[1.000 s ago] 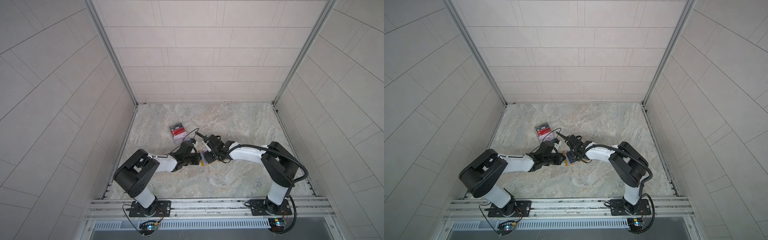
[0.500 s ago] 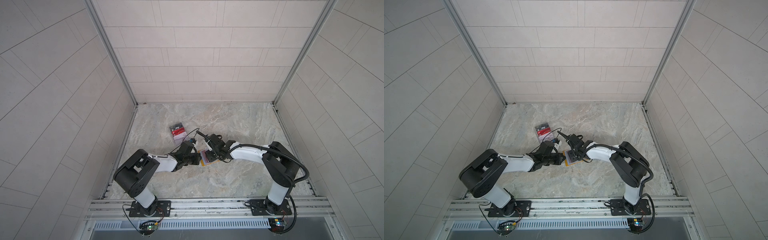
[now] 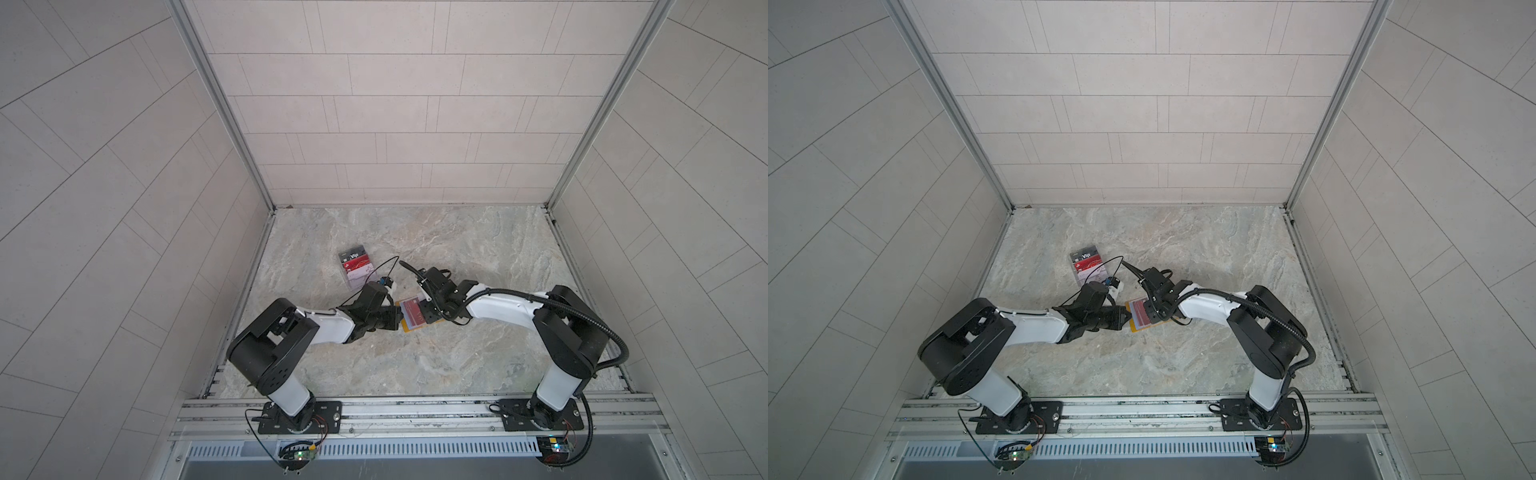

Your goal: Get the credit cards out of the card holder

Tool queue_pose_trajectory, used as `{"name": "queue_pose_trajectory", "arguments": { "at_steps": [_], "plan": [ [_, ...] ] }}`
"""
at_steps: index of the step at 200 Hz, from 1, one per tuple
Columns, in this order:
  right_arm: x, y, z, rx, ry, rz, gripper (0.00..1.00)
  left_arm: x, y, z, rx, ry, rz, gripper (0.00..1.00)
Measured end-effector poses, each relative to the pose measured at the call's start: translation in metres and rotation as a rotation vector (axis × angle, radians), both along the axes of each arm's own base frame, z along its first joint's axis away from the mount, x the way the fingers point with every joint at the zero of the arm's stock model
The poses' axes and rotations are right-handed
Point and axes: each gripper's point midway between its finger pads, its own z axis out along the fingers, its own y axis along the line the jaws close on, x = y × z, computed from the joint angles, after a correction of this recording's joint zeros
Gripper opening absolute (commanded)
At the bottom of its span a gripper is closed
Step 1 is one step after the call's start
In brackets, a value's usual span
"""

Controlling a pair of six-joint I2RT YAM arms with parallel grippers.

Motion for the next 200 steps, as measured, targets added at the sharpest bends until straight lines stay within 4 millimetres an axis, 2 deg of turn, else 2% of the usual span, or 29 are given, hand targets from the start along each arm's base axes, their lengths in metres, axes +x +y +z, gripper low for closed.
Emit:
{"name": "queue_pose_trajectory", "arguments": {
  "at_steps": [42, 86, 119, 140, 190, 200],
  "plan": [
    [0.004, -0.015, 0.010, -0.053, -0.040, -0.032, 0.47, 0.000, 0.000, 0.000, 0.002, -0.002, -0.003, 0.00],
    [0.004, -0.040, 0.022, -0.151, -0.070, -0.066, 0.47, 0.000, 0.000, 0.000, 0.005, -0.005, -0.007, 0.00],
    [0.007, -0.052, 0.037, -0.202, -0.086, -0.093, 0.45, 0.000, 0.000, 0.000, 0.005, -0.004, -0.008, 0.00],
    [0.005, -0.047, 0.043, -0.128, -0.053, -0.081, 0.43, 0.001, -0.001, 0.000, 0.007, -0.003, -0.009, 0.00],
    [0.010, -0.020, 0.051, 0.226, 0.078, -0.049, 0.41, 0.002, -0.002, 0.000, 0.012, -0.004, -0.014, 0.00],
    [0.010, -0.015, 0.051, 0.279, 0.105, -0.037, 0.38, 0.002, -0.002, 0.000, 0.011, -0.004, -0.014, 0.00]
  ]
}}
